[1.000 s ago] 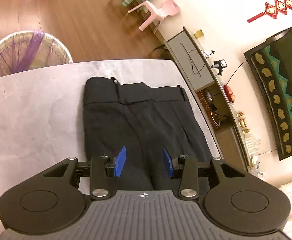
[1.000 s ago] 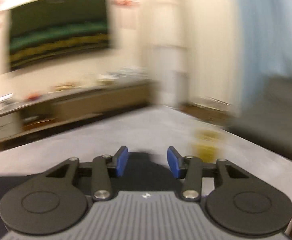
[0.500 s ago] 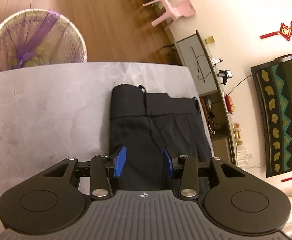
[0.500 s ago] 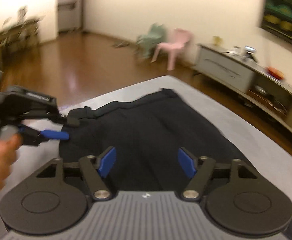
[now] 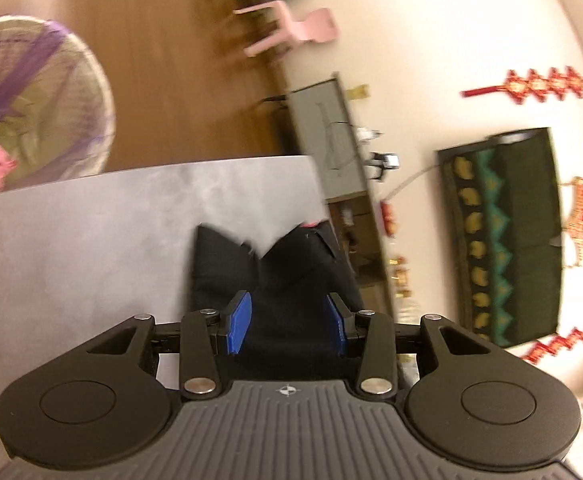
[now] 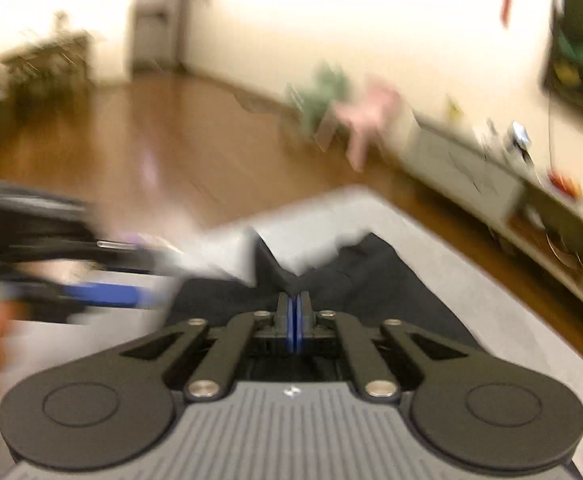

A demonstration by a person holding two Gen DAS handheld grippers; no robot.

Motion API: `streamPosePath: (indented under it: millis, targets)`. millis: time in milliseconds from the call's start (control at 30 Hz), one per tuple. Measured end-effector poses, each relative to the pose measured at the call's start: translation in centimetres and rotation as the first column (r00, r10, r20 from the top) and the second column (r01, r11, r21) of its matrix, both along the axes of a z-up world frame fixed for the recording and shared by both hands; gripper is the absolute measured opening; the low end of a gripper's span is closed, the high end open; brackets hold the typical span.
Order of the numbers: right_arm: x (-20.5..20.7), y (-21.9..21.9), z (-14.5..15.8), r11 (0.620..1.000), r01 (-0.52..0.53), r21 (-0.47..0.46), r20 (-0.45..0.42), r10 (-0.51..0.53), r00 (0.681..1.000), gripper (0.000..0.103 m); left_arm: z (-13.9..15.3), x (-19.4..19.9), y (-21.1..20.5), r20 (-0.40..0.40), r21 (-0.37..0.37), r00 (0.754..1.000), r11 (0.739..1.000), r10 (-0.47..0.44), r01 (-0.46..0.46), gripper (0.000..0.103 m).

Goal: Fold clothes

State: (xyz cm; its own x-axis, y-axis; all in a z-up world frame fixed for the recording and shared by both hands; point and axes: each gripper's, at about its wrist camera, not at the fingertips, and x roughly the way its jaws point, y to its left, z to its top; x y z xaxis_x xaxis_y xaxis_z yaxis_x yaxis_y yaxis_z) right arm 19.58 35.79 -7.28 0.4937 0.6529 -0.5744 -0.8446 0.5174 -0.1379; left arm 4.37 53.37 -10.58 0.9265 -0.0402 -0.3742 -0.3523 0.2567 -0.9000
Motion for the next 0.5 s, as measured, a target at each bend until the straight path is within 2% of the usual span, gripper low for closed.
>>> streamPosePath:
  millis: [67, 133, 167, 200, 367, 400, 467, 500]
  targets:
    - [-3.4, 0.5, -1.8, 0.996, -0.051, -0.07, 0.084, 0.057, 0.995, 0.001, 0.3, 0.5, -0.7, 0.012, 0.007, 0.999, 0.999, -0.032, 0.032, 0.053]
    - [-4.7, 0.8, -4.3, 0.991, -0.042, -0.13, 0.111, 0.057, 0.992, 0.001, 0.4, 1.2, -1.7, 0.003, 0.013, 0.998, 0.997, -0.071, 0.071, 0.066]
    - [-5.3, 0.9, -5.5, 0.987, -0.037, -0.159, 0.124, 0.057, 0.991, 0.001, 0.4, 1.6, -2.1, -0.004, 0.015, 0.996, 0.996, -0.089, 0.089, 0.066]
    - [-5.9, 0.8, -6.2, 0.985, -0.031, -0.168, 0.132, 0.054, 0.99, 0.002, 0.1, 1.9, -2.6, -0.024, 0.014, 0.994, 0.995, -0.103, 0.104, 0.066]
    - [-7.9, -0.9, -5.4, 0.992, -0.016, -0.122, 0.149, 0.034, 0.988, 0.002, -1.3, 3.8, -3.3, -0.156, 0.055, 0.984, 0.994, -0.088, 0.098, 0.066]
    - [-8.2, -1.1, -5.3, 0.992, -0.018, -0.123, 0.152, 0.037, 0.988, 0.002, -1.3, 4.1, -3.3, -0.155, 0.072, 0.984, 0.992, -0.088, 0.1, 0.061]
    - [-8.7, -1.6, -5.2, 0.993, -0.033, -0.115, 0.146, 0.05, 0.988, 0.002, -1.2, 4.6, -3.1, -0.145, 0.113, 0.986, 0.989, -0.083, 0.1, 0.026]
    - [-8.9, -2.0, -4.9, 0.993, -0.051, -0.104, 0.128, 0.065, 0.99, 0.003, -0.1, 3.4, -2.5, -0.097, 0.159, 0.994, 0.985, -0.058, 0.073, 0.006]
